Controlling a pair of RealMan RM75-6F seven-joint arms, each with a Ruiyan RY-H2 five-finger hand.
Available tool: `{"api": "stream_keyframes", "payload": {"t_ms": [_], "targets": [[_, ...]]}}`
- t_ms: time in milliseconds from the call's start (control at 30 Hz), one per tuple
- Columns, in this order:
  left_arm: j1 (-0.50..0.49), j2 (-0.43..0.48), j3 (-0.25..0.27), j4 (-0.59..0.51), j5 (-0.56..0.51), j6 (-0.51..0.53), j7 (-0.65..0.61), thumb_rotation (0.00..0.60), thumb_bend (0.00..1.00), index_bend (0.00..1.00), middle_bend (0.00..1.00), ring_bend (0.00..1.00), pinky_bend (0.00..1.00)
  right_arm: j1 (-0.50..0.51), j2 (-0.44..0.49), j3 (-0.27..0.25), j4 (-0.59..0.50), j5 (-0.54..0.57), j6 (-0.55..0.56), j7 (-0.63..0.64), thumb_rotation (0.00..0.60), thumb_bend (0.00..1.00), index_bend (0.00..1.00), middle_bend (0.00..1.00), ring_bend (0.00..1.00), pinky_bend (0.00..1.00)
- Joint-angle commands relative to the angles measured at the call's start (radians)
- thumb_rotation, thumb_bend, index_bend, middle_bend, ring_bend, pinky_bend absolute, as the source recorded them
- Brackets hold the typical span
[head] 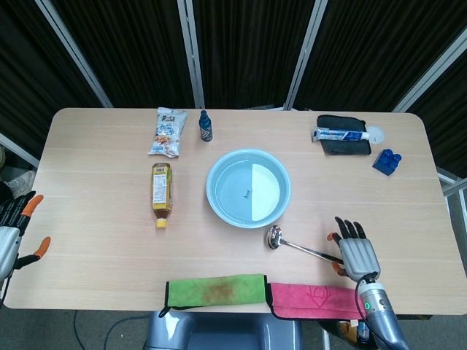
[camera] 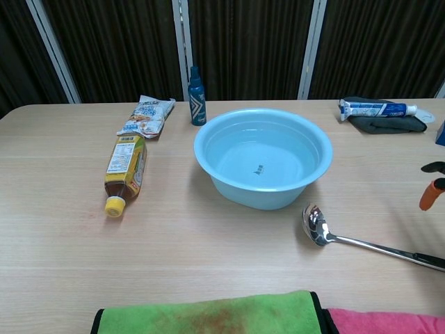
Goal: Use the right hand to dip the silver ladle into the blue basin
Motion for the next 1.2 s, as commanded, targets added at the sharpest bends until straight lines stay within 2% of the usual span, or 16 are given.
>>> {"api": "stream_keyframes", "payload": {"t_ms": [33, 667, 1200], "targets": [[0.000, 0.003, 0.000, 0.003, -0.001, 0.001, -0.009, 0.579, 0.38, 0.00, 0.00, 0.00, 0.00, 0.011, -0.027, 0.000, 0.023, 0.021, -0.004, -0.018, 0.600, 0.25, 0.33, 0.00, 0.00, 0.00], [-0.006, 0.006, -0.003, 0.012, -0.013, -0.007, -0.036, 0.581, 0.38, 0.00, 0.00, 0.00, 0.00, 0.061, -0.115, 0.005, 0.137, 0.085, -0.070, 0.009, 0.600, 0.25, 0.37, 0.00, 0.00, 0.00], [-0.004, 0.012, -0.013, 0.019, -0.033, -0.004, -0.060, 0.579, 0.38, 0.00, 0.00, 0.00, 0.00, 0.118, -0.180, 0.015, 0.223, 0.162, -0.132, -0.032, 0.600, 0.25, 0.38, 0.00, 0.00, 0.00]]}}
